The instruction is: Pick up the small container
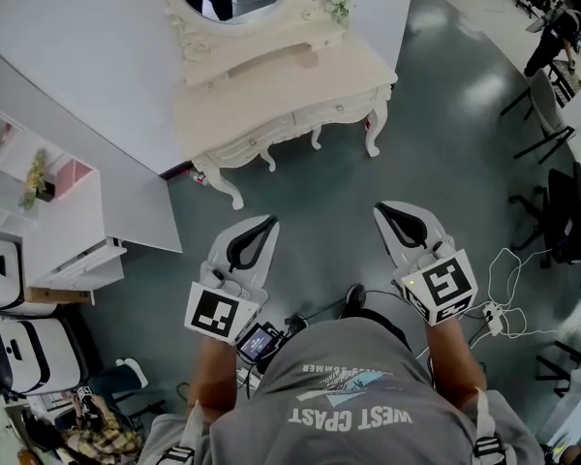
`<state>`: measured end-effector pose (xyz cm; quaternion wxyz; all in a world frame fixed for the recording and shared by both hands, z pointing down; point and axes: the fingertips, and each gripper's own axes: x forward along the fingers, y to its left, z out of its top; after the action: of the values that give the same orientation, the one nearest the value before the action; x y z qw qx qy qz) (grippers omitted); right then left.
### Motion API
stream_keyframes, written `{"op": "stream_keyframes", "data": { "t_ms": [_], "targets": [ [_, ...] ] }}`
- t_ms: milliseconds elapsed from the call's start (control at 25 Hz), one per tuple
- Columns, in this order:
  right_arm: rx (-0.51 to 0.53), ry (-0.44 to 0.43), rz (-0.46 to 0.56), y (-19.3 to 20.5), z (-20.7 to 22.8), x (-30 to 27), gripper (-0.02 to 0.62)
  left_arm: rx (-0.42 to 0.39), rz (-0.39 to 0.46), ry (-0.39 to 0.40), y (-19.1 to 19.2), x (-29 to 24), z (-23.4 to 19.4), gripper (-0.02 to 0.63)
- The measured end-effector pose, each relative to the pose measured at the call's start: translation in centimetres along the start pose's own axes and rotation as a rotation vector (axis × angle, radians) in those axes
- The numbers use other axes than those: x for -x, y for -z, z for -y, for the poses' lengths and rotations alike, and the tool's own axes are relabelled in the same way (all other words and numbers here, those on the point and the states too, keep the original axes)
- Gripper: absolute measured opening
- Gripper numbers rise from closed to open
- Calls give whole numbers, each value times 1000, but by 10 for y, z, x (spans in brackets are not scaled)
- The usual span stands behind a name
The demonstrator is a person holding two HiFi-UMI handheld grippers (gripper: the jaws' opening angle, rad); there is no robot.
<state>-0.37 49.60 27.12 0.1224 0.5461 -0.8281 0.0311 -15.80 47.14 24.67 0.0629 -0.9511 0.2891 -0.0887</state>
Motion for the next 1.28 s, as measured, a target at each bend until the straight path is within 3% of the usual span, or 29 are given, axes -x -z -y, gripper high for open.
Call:
{"op": "stream_keyframes", "data": {
  "t_ms": [480,880,1280],
  "targets": [
    [-16,-92,36,14,93,-10,2,-28,-58,-91,-16,-79,22,2],
    [-54,-46,19,28,122,-14,2,-41,-55,-32,-18,-120,18,2],
    [-71,96,-9,12,131,-55,2,-37,1,96,-16,-157,-47,2]
  ]
}}
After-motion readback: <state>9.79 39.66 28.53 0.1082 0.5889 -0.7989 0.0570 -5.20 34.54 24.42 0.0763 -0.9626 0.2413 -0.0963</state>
